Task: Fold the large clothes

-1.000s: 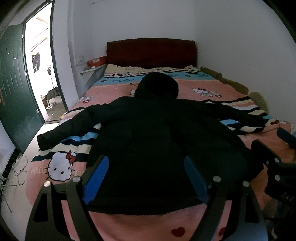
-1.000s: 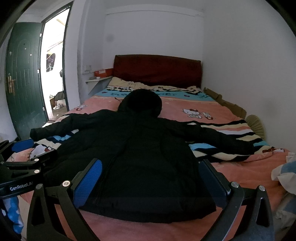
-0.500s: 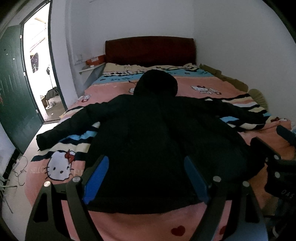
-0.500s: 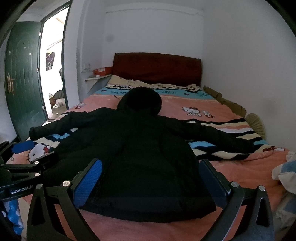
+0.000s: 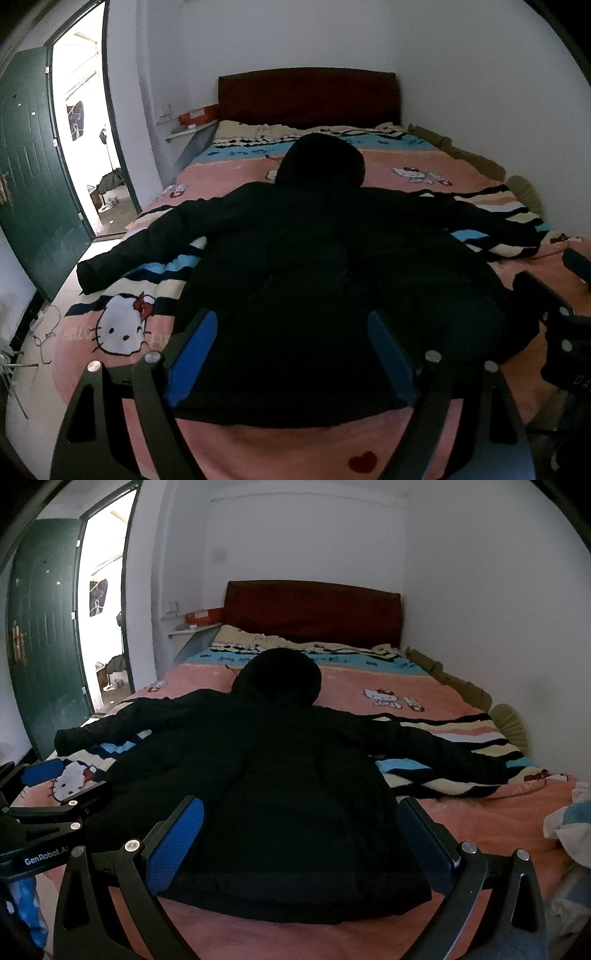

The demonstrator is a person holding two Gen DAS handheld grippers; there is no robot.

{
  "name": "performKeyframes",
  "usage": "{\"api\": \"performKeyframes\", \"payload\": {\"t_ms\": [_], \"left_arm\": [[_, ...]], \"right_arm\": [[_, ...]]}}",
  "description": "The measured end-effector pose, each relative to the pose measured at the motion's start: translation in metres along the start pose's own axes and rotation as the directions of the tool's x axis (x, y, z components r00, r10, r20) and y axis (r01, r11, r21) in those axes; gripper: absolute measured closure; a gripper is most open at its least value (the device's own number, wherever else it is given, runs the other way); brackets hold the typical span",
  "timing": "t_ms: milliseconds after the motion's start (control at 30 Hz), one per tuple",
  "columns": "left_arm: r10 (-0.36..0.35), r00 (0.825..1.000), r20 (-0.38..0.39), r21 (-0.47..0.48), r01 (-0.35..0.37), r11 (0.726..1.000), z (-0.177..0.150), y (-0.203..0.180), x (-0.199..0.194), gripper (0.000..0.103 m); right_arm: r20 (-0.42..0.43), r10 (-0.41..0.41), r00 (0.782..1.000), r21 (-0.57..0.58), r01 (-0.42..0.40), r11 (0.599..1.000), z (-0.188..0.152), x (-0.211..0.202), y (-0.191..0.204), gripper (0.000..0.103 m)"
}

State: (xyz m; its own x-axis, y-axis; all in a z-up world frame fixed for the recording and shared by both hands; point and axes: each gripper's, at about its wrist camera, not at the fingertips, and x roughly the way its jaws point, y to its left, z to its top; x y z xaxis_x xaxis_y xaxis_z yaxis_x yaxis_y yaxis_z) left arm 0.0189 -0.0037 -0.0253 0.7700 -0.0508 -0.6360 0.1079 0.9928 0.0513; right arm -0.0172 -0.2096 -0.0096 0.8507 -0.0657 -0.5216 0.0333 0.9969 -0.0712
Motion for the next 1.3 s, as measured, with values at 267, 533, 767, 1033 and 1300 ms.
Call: {"api": "performKeyframes", "payload": {"t_ms": [267,533,767,1033,1300], "left_arm": [[-0.003,1.000,-0.017,0.005,0.003,1.000,-0.001,-0.001,0.009,0.019],[-0.012,1.000,-0.009,0.011,0.012,1.000,0.003,-0.004,0.014,0.019],[-0.031,1.000,0.007,0.024,0.030,0.999,0.013,-0.007,0.017,0.019],[-0.059,0.998,-0.033,0.040,0.060,0.997,0.028,-0.008,0.030,0.019],[-0.077,0.995,-0.071,0.032,0.079,0.996,0.030,-0.006,0.064,0.019]], "right_arm": [[-0.020,0.000,1.000,-0.006,0.000,1.000,-0.001,0.010,0.001,0.000],[-0.040,0.001,0.999,-0.005,-0.002,1.000,0.001,0.021,0.002,0.000],[-0.050,0.000,0.999,-0.002,0.000,1.000,0.008,0.028,-0.001,0.000],[-0.062,0.001,0.998,-0.002,-0.001,1.000,0.021,0.042,-0.005,0.000],[-0.116,-0.016,0.993,0.049,0.021,0.999,0.024,0.078,-0.037,0.000]]}}
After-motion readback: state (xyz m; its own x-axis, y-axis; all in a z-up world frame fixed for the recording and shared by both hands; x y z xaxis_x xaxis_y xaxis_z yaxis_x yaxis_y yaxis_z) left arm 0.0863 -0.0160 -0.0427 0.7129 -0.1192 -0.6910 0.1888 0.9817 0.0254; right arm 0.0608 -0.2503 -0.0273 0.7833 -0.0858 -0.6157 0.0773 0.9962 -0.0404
